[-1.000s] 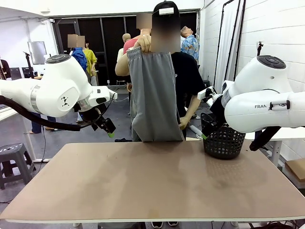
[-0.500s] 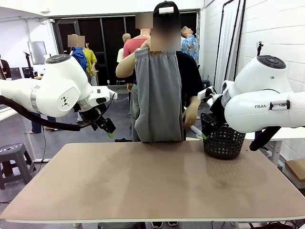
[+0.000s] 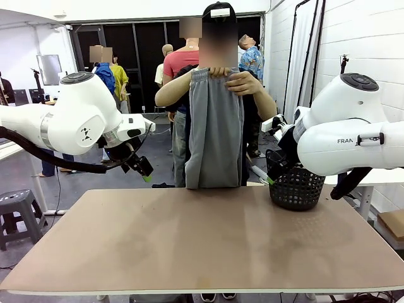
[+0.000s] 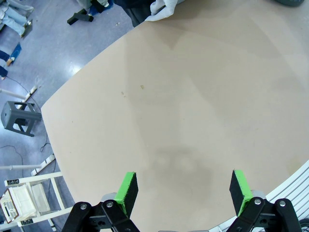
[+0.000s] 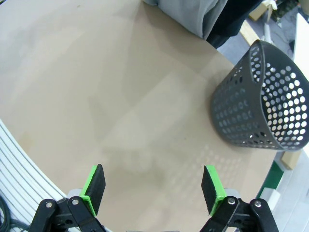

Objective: Fold the training pants.
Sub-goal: Grab both ends of the Training pants handed by a person.

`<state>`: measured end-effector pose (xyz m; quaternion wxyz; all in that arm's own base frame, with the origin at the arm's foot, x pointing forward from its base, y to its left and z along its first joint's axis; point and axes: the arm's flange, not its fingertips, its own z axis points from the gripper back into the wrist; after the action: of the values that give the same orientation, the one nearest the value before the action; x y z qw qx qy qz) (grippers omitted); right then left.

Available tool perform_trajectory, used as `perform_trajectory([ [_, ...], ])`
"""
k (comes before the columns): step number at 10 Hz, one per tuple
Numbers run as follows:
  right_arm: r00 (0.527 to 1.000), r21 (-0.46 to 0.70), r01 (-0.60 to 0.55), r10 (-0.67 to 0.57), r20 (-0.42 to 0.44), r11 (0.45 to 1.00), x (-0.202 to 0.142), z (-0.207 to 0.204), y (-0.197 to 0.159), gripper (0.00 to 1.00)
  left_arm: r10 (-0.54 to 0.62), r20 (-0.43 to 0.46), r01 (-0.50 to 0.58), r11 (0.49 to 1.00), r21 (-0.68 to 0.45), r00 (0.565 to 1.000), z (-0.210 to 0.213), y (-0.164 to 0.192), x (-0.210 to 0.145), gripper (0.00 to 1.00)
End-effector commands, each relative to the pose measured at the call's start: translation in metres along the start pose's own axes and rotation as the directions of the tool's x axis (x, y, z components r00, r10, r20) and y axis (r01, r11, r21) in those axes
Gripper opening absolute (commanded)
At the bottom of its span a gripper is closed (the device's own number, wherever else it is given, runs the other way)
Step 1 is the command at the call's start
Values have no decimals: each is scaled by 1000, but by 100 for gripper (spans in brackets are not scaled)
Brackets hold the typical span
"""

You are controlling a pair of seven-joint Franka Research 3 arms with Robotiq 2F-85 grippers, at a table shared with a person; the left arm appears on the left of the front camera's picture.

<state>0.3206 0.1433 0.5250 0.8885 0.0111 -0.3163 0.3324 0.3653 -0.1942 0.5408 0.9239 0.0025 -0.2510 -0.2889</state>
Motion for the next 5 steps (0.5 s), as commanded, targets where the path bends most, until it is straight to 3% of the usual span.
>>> perform_trajectory([
  [1,1000,-2,0,0,9,1000,1,0,0,100,-6,9,6,1000,-1,1000,1,0,-1,100],
  [5,1000,-2,0,0,9,1000,1,0,0,100,-6,9,6,1000,-1,1000,1,0,-1,100],
])
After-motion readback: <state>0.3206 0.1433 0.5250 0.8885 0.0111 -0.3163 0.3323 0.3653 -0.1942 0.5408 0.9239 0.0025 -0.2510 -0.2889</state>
